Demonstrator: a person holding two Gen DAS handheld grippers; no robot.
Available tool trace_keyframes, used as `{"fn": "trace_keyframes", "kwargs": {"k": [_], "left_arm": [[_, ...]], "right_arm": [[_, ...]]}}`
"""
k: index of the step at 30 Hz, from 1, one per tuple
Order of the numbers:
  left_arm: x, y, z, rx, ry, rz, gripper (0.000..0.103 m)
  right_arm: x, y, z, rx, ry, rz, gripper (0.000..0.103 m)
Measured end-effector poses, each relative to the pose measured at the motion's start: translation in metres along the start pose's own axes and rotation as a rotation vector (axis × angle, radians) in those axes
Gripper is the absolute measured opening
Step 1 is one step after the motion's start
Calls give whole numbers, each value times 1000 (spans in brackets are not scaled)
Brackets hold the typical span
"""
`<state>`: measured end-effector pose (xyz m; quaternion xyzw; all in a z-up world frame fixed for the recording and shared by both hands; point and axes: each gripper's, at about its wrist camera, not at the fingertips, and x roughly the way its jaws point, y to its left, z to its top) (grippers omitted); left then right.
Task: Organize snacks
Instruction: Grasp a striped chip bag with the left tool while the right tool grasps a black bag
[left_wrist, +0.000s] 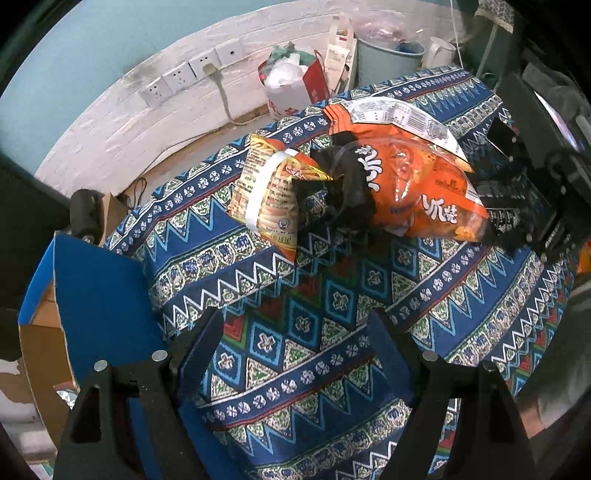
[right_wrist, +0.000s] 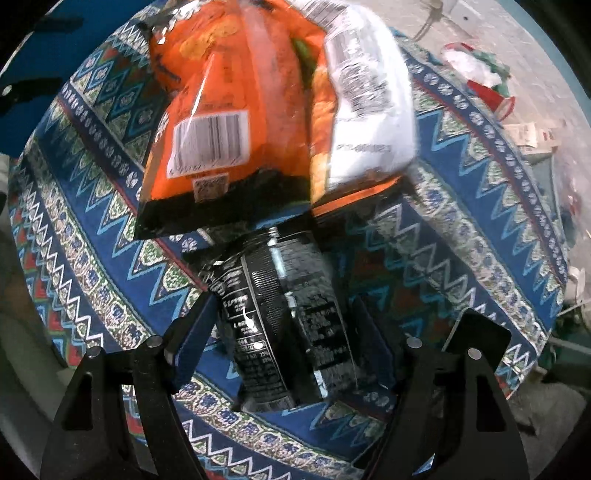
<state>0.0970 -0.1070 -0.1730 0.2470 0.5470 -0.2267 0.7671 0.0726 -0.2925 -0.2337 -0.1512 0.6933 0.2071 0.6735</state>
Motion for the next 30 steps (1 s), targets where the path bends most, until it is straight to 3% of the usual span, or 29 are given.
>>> {"fn": "trace_keyframes", "kwargs": {"k": [7, 10, 15, 24, 30], "left_arm": [[1, 3, 12, -6, -10, -3, 81], [2, 9, 18, -20, -19, 4, 81], [6, 20, 29, -38, -34, 6, 81], [28, 30, 57, -42, -33, -9, 81], [44, 30, 71, -36, -27, -3, 81]], "right_arm": [[13, 1, -2, 38, 10, -8, 74], [9, 1, -5, 105, -11, -6, 62], [-13, 4, -18, 167, -55, -4, 58], [-75, -8, -39, 316, -229, 25, 58], [-103, -15, -30, 375, -352, -17, 58]]}}
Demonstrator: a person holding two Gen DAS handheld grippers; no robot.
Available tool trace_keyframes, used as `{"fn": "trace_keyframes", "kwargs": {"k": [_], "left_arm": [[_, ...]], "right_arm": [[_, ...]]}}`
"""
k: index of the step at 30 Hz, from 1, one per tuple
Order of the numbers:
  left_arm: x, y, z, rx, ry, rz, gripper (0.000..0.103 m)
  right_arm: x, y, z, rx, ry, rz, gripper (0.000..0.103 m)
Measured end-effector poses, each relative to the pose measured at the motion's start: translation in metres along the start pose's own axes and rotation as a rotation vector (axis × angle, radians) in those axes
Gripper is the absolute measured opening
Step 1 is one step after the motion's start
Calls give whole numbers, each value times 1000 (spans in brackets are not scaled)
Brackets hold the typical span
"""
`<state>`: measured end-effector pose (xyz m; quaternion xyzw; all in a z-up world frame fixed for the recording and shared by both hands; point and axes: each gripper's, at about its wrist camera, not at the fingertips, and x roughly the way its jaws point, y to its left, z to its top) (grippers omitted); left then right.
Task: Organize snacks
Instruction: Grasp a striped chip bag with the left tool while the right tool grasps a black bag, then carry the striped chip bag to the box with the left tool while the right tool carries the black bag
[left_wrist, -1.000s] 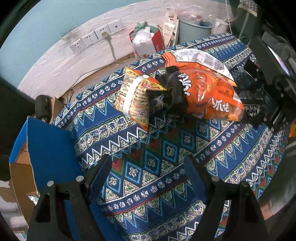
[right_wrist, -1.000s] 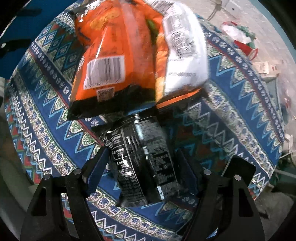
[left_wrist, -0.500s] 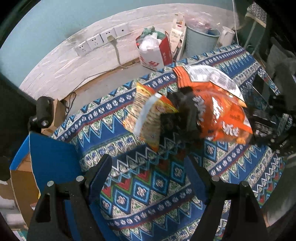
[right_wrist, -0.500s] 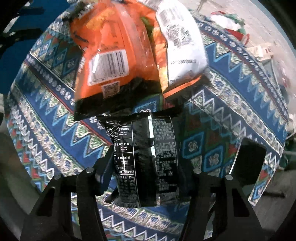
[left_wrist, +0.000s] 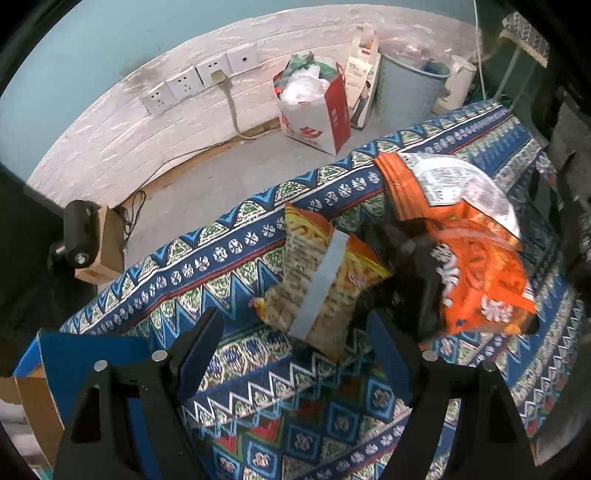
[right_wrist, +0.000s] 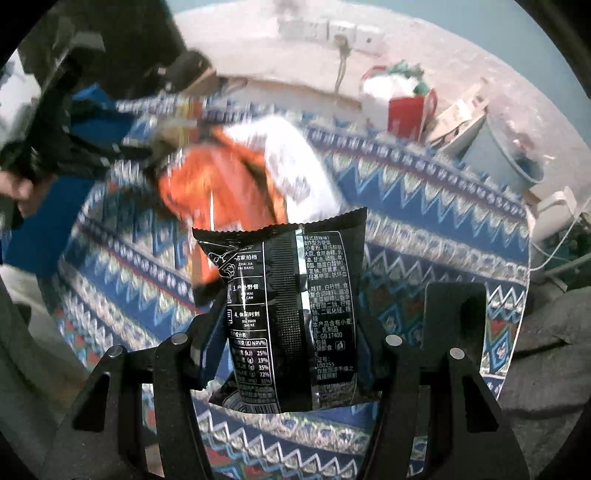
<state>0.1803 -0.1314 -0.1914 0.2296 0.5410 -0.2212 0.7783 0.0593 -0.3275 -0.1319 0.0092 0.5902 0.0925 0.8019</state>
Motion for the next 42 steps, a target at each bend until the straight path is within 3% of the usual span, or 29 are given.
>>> {"fn": "trace_keyframes", "kwargs": {"k": [8, 15, 17, 23, 42], "left_arm": [[22, -10, 12, 29, 22, 8, 81], [28, -8, 19, -6, 3, -12, 79], [30, -8, 18, -15, 6, -35, 57], [26, -7, 12, -42, 1, -38, 41], [-46, 16, -32, -142, -46, 60, 39]], "right_arm": [[18, 8, 28, 52, -48, -14, 58], [27, 13, 41, 61, -62, -9, 58], [29, 15, 42, 59, -61, -11, 58], [29, 20, 44, 56, -72, -31, 58], [-8, 53, 62, 24, -183, -57, 58]]}}
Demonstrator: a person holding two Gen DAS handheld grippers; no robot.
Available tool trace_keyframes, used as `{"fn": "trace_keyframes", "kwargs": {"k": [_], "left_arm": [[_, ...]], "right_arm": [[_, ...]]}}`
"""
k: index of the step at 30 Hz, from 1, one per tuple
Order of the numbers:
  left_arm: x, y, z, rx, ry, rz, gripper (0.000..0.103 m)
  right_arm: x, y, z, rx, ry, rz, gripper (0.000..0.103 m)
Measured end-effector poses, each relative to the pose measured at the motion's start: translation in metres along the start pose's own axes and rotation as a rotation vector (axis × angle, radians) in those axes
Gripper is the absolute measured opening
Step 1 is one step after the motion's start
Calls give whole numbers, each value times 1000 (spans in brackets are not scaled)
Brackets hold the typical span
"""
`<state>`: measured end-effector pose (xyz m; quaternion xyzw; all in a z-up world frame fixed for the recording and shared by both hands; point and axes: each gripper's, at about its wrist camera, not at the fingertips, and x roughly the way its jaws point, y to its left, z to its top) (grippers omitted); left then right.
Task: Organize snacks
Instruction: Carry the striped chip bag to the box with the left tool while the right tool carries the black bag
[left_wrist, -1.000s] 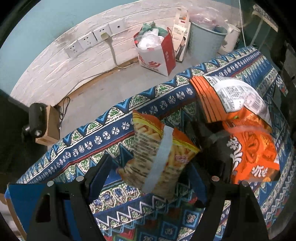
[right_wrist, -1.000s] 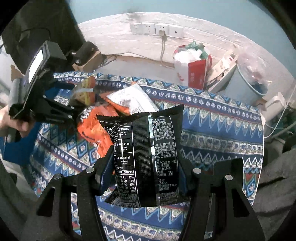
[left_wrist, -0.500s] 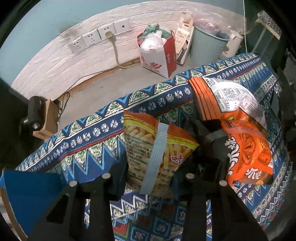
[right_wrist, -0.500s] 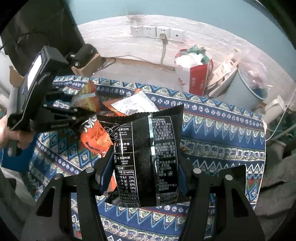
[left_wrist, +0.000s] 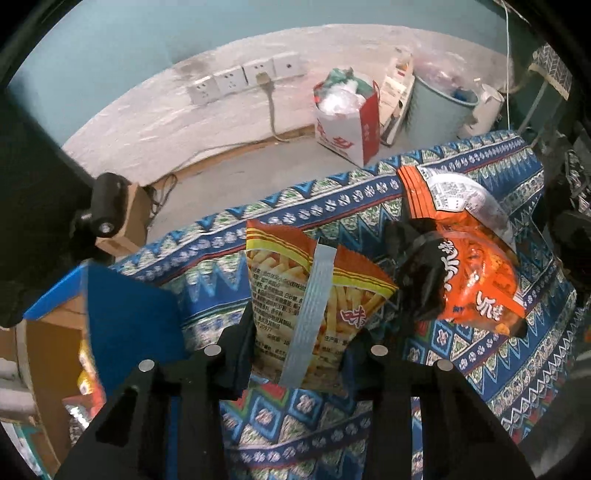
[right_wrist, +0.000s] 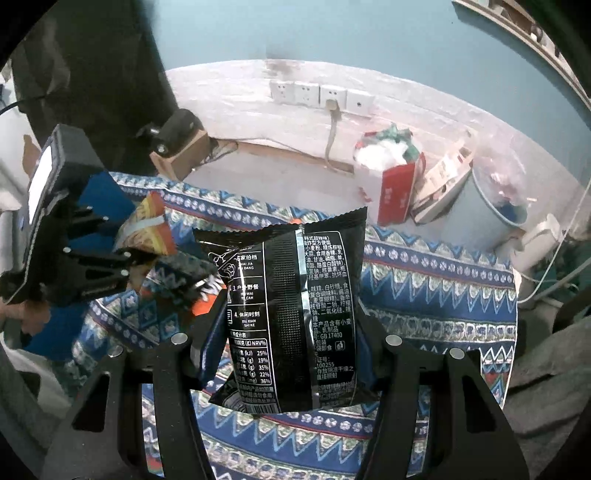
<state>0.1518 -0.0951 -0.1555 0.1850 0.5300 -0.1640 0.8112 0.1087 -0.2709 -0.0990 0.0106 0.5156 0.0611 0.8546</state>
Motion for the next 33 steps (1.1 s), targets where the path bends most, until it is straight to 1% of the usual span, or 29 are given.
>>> {"fn": "trace_keyframes", "kwargs": {"k": [6, 10, 15, 20, 25, 29, 33], "left_arm": [[-32, 17, -12, -49, -46, 5, 39], [-50, 23, -20, -60, -71, 19, 39], [-69, 32, -31, -84, -95, 18, 39], [-86, 42, -42, -87, -122, 50, 39], [-100, 59, -56, -128, -136, 60, 39], [-112, 73, -68, -150, -152, 93, 39], [-120, 89, -80, -186, -160, 103, 39]], "right_arm": [[-13, 16, 10, -7, -34, 13, 58], [-18, 29, 16, -21, -47, 21, 58], [-22, 44, 22, -38, -61, 33, 58], [-25, 62, 29, -58, -72, 49, 58], [-26, 84, 36, -87, -80, 64, 58], [-25, 102, 41, -114, -85, 80, 58], [-22, 120, 45, -140, -84, 97, 58]]}}
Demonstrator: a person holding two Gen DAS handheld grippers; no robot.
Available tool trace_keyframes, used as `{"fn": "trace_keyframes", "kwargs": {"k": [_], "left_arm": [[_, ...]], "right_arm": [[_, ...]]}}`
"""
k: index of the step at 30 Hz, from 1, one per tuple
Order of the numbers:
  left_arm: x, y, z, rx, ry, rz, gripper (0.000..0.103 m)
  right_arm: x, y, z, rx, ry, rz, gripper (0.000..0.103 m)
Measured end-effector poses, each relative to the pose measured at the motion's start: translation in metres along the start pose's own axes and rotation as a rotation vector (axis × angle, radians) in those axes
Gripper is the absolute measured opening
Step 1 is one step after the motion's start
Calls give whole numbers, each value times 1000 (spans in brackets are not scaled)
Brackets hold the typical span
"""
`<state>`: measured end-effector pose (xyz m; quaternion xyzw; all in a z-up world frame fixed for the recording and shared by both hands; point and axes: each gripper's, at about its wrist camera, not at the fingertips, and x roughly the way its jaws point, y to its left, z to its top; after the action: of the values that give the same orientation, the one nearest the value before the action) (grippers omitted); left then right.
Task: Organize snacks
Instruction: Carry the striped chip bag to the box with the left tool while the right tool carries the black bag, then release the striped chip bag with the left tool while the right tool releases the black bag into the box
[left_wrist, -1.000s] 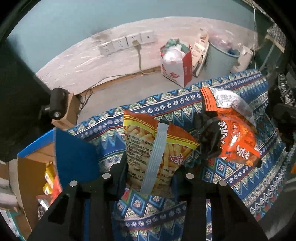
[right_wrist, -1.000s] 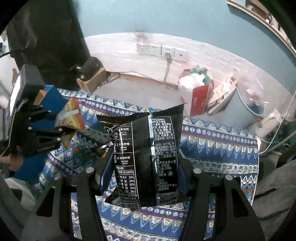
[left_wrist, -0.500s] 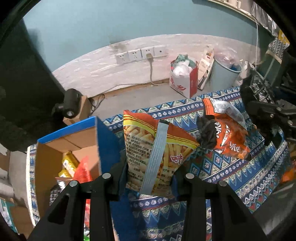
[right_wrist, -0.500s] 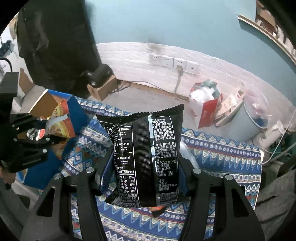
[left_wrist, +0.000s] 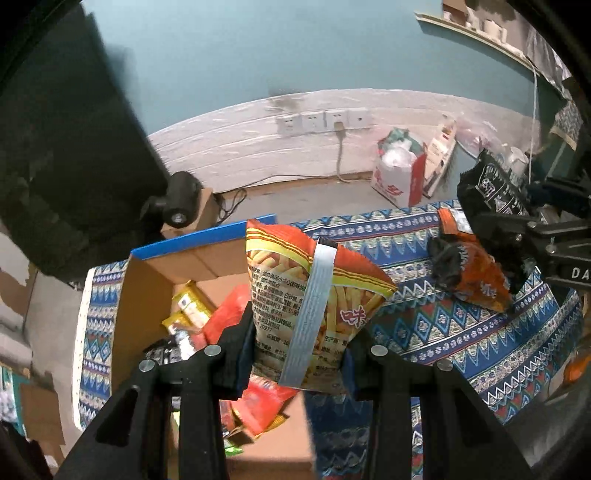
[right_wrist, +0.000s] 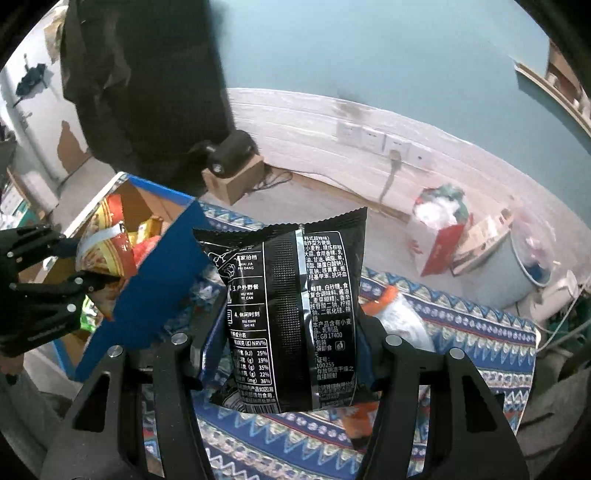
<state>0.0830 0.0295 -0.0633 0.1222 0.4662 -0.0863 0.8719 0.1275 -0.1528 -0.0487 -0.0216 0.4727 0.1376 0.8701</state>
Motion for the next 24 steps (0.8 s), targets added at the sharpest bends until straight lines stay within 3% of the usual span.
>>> {"fn": "trace_keyframes", "kwargs": {"k": [24], "left_arm": [[-11, 103, -56, -179, 41, 130, 39]], "right_arm": [[41, 112, 43, -135, 23, 137, 58]]}}
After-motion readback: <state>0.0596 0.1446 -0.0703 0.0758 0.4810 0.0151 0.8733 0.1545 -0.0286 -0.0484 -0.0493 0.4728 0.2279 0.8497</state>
